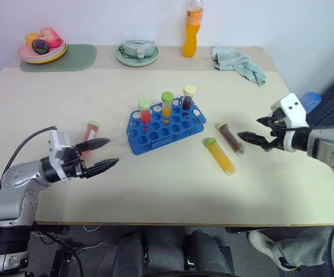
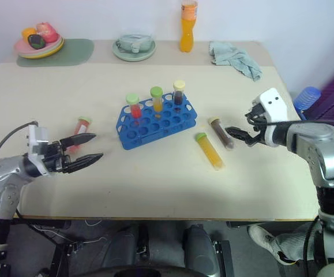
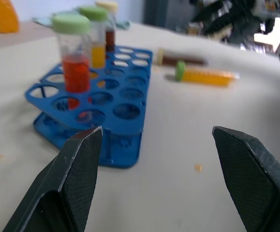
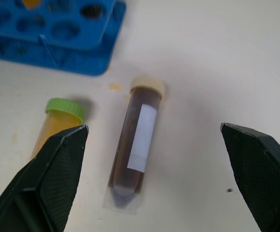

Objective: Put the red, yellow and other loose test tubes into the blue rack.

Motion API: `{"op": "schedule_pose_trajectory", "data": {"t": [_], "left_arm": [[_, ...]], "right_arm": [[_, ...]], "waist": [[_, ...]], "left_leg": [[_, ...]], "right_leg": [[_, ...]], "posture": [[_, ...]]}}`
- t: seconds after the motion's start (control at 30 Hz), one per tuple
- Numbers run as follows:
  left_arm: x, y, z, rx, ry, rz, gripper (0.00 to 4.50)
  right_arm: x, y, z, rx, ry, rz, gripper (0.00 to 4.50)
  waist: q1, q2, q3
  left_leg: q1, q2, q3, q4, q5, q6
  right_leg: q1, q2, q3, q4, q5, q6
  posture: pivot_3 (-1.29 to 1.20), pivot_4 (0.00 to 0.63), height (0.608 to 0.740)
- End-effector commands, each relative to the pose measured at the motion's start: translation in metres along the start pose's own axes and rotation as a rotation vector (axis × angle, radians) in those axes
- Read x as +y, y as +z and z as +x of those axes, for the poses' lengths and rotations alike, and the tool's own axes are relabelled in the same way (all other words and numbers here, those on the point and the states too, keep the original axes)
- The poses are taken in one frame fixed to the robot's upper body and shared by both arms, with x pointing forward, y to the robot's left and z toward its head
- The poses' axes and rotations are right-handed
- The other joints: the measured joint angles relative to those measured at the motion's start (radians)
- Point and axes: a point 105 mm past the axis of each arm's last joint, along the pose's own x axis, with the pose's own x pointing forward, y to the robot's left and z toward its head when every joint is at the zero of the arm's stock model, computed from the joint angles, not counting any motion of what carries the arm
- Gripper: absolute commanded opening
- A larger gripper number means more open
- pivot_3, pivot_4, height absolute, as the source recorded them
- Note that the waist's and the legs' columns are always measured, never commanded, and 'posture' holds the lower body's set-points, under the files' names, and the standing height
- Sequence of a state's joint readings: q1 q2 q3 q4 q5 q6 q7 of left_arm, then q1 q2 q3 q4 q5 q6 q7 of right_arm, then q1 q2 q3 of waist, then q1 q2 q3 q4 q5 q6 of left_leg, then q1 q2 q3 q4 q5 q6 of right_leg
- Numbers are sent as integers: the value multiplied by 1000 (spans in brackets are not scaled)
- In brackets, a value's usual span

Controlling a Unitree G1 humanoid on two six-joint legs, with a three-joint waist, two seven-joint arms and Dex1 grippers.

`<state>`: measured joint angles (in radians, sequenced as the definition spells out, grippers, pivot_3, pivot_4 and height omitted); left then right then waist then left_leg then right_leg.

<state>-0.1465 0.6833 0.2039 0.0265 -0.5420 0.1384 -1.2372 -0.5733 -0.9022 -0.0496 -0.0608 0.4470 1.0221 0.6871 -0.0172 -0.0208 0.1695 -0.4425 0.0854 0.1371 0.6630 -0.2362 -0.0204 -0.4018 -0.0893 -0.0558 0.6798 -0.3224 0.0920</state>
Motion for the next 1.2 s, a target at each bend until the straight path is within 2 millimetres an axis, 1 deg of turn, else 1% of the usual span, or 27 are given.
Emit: {"op": "schedule_pose_trajectory", "data": {"t": [0.03,0.13,0.2,0.27,0.37,0.5,0.77,1.2], "left_arm": [[0,3,7,-3,-17,44,3711],[0,1,11,8,-21,52,3711],[-1,2,14,-3,-28,54,3711],[-5,6,17,-33,-67,44,3711],[-13,15,19,-72,-132,38,3711],[-25,18,19,-69,-231,22,3711],[-34,19,21,-67,-272,-3,3711],[-37,18,20,-57,-265,-17,3711]], "right_arm": [[-4,16,1,33,-28,14,4500],[4,23,11,64,5,32,4500],[8,23,19,110,9,56,4500],[8,23,27,139,-11,67,4500],[13,25,34,164,7,74,4500],[17,26,40,188,30,75,4500],[16,21,49,234,37,71,4500],[8,25,65,273,32,93,4500]], "waist": [[1,0,0],[1,0,0],[-2,0,0],[-1,0,0],[1,0,0],[2,0,0],[-1,0,0],[-2,0,0]], "left_leg": [[-1,0,0,0,0,0],[-2,0,0,0,0,0],[-2,0,1,0,0,0],[-2,0,1,0,0,0],[-3,0,2,0,0,0],[-3,0,2,0,0,0],[-3,0,2,0,0,0],[-3,0,2,0,0,0]], "right_leg": [[-1,0,0,0,0,0],[-2,0,0,0,0,0],[-2,0,0,0,0,0],[-2,0,0,1,0,0],[-4,0,0,1,0,0],[-4,0,0,1,0,0],[-4,0,0,1,0,0],[-4,0,0,1,0,0]], "posture": [[0,150,740],[0,150,740],[0,150,740],[0,150,740],[0,150,740],[0,150,740],[0,150,740],[0,150,740]]}}
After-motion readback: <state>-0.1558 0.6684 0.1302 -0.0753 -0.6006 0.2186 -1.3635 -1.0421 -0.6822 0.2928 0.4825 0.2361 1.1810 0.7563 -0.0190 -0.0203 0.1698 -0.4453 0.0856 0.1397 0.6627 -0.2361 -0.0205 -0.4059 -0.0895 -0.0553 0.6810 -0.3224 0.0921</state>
